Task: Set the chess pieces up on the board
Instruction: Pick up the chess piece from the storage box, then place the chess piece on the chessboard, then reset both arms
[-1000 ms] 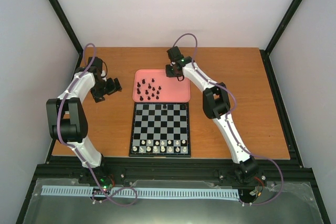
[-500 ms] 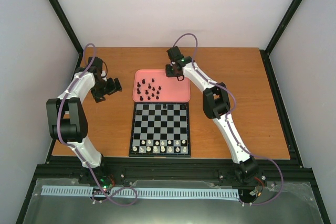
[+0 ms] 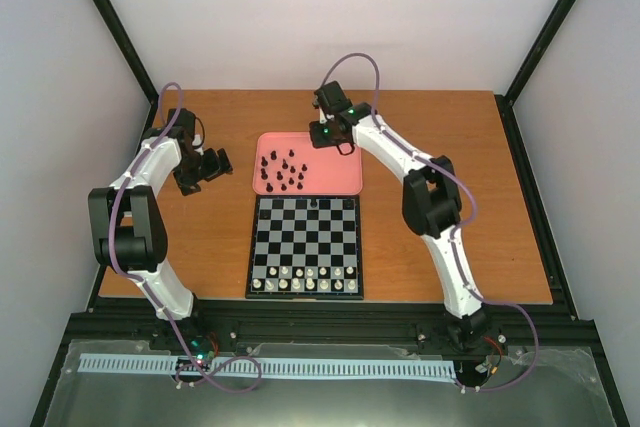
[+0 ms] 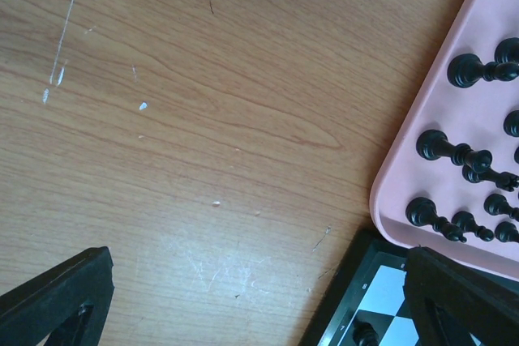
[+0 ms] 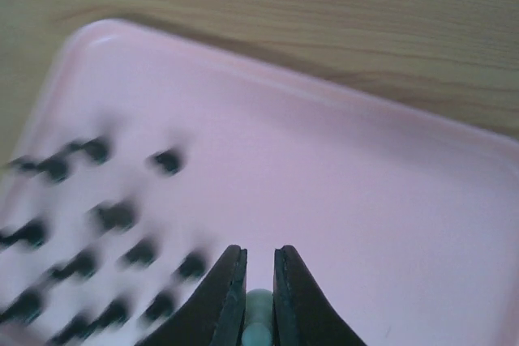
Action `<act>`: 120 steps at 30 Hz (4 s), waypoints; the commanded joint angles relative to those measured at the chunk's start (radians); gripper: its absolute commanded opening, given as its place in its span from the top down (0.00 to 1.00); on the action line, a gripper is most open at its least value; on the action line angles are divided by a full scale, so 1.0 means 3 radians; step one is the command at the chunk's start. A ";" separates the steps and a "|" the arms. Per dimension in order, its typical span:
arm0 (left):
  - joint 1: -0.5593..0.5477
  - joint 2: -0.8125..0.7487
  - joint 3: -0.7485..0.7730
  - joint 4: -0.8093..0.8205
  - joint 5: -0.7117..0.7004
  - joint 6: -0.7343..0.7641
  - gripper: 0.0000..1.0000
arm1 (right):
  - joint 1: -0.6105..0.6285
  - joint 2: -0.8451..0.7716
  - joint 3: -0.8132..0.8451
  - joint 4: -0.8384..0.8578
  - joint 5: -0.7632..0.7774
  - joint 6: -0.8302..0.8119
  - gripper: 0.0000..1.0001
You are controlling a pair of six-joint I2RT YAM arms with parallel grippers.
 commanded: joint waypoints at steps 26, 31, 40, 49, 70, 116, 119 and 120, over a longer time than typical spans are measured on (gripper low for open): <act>-0.0010 -0.0373 0.0030 -0.0036 -0.0124 -0.0029 0.00 | 0.2038 -0.1388 -0.2100 0.0633 -0.0494 -0.0533 0.89; -0.0012 -0.0436 -0.0024 -0.0020 -0.0149 -0.0022 0.00 | 0.2100 -0.1356 -0.2187 0.0632 -0.0562 -0.0538 0.88; -0.0012 -0.0474 0.0010 -0.0037 -0.0179 -0.0027 0.00 | 0.2126 -0.1222 -0.2234 0.0673 -0.0739 -0.0595 0.89; -0.0013 -0.0459 0.0013 -0.0042 -0.0176 -0.0015 0.00 | 0.2127 -0.1036 -0.2113 0.0678 -0.0776 -0.0658 0.88; -0.0011 -0.0456 -0.0008 -0.0037 -0.0198 -0.0007 0.00 | 0.2122 -0.0919 -0.1991 0.0554 -0.0715 -0.0751 0.84; -0.0013 -0.0690 0.0186 -0.0247 -0.0239 -0.0033 0.00 | -0.0643 -0.1768 -0.1613 -0.0423 0.0226 0.0361 0.00; -0.0012 -0.0687 0.0186 -0.0250 -0.0239 -0.0032 0.00 | -0.0730 -0.1781 -0.1607 -0.0462 0.0450 0.0354 0.00; -0.0012 -0.0681 0.0179 -0.0248 -0.0235 -0.0033 0.00 | -0.0731 -0.1792 -0.1610 -0.0460 0.0492 0.0328 0.00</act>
